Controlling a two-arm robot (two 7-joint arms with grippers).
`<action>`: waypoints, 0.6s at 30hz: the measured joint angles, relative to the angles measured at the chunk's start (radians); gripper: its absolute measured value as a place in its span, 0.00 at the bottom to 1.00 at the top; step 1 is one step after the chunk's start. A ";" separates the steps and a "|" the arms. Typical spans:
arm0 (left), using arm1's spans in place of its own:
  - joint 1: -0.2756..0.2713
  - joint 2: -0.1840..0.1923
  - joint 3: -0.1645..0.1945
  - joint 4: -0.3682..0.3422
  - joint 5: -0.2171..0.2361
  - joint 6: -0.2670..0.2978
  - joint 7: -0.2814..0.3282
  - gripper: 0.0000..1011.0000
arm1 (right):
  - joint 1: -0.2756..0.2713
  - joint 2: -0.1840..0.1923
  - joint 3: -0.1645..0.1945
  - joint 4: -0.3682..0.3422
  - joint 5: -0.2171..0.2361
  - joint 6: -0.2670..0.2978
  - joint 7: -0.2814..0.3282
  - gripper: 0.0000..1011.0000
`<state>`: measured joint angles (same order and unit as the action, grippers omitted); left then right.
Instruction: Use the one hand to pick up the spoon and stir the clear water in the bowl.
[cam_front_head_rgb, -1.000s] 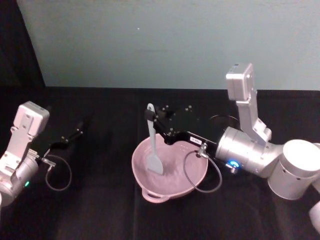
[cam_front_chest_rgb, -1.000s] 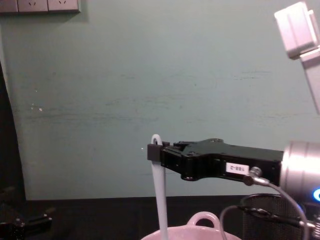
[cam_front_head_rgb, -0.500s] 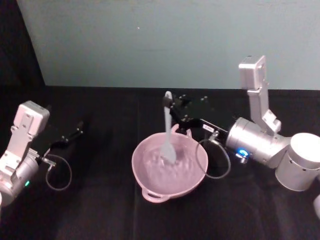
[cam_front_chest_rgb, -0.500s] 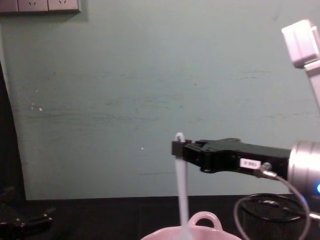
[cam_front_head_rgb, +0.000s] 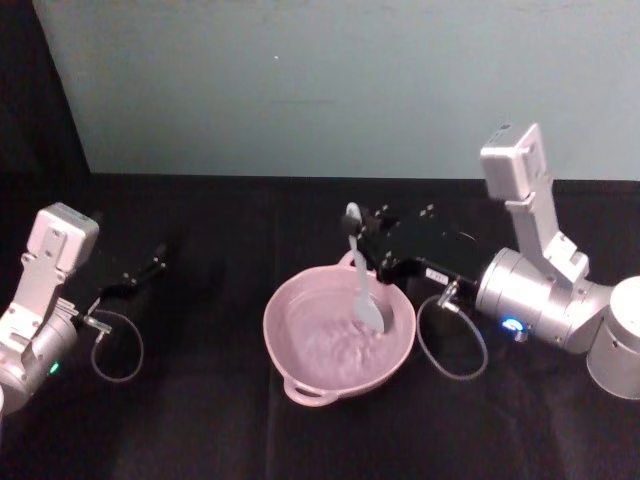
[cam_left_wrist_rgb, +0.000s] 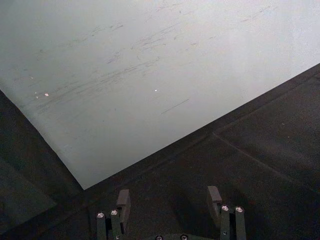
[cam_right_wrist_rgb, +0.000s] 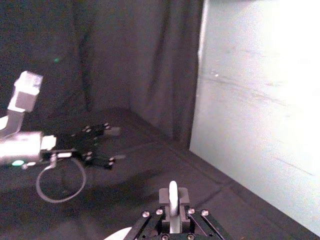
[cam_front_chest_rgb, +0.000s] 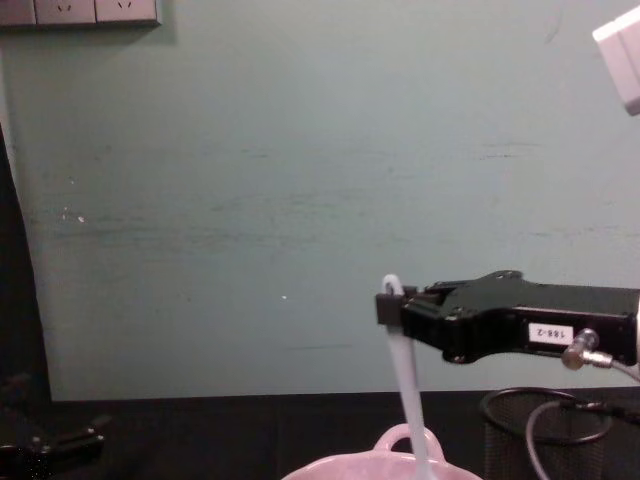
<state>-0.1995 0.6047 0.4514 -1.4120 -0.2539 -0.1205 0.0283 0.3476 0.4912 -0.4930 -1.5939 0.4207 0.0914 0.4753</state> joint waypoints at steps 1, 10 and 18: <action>0.000 0.000 0.000 0.000 0.000 0.000 0.000 0.99 | -0.003 0.003 -0.008 -0.014 -0.011 0.009 0.001 0.11; 0.000 0.000 0.000 0.000 0.000 0.000 0.000 0.99 | -0.001 -0.026 -0.052 -0.043 -0.029 0.022 0.036 0.11; 0.000 0.000 0.000 0.000 0.000 0.000 0.000 0.99 | 0.016 -0.091 -0.052 0.034 0.035 -0.029 0.075 0.11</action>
<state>-0.1995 0.6047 0.4513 -1.4120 -0.2539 -0.1205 0.0283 0.3638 0.4003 -0.5453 -1.5599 0.4557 0.0628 0.5500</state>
